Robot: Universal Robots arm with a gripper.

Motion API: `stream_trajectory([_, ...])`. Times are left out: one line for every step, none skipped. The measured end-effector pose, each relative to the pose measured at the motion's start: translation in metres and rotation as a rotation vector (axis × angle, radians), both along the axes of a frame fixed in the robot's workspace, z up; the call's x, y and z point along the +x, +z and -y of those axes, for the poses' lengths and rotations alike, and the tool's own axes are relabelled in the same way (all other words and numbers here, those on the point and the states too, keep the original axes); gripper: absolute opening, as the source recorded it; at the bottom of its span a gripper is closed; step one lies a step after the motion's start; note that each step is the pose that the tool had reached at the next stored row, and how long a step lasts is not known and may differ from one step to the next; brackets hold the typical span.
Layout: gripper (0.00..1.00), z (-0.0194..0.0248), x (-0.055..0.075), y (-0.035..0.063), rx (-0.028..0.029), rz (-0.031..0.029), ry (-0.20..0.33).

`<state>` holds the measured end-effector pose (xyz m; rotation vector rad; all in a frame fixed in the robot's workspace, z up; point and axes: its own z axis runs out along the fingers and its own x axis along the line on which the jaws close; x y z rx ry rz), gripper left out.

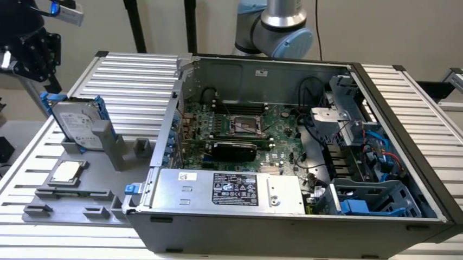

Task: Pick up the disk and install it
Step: 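Pick up the disk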

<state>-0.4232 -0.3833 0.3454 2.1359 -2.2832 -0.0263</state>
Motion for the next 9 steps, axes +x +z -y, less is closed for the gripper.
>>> stream_trajectory([1.00,-0.0002,0.0000,0.0000,-0.0002,0.0004,0.009])
stream_trajectory([1.00,-0.0002,0.0000,0.0000,-0.0002,0.0009,0.015])
stream_trajectory([1.00,-0.0002,0.0000,-0.0001,-0.0002,0.0013,0.020])
stream_trajectory([1.00,-0.0002,0.0000,-0.0001,-0.0003,0.0014,0.023])
stream_trajectory([1.00,-0.0003,0.0000,-0.0002,-0.0003,0.0017,0.025])
stream_trajectory([1.00,-0.0003,0.0000,-0.0004,-0.0003,0.0022,0.026])
stream_trajectory([1.00,-0.0003,0.0000,-0.0010,-0.0002,0.0028,0.028])
stream_trajectory([1.00,-0.0003,0.0000,-0.0017,-0.0001,0.0034,0.029])
stream_trajectory([1.00,-0.0003,0.0000,-0.0024,-0.0002,0.0039,0.030])
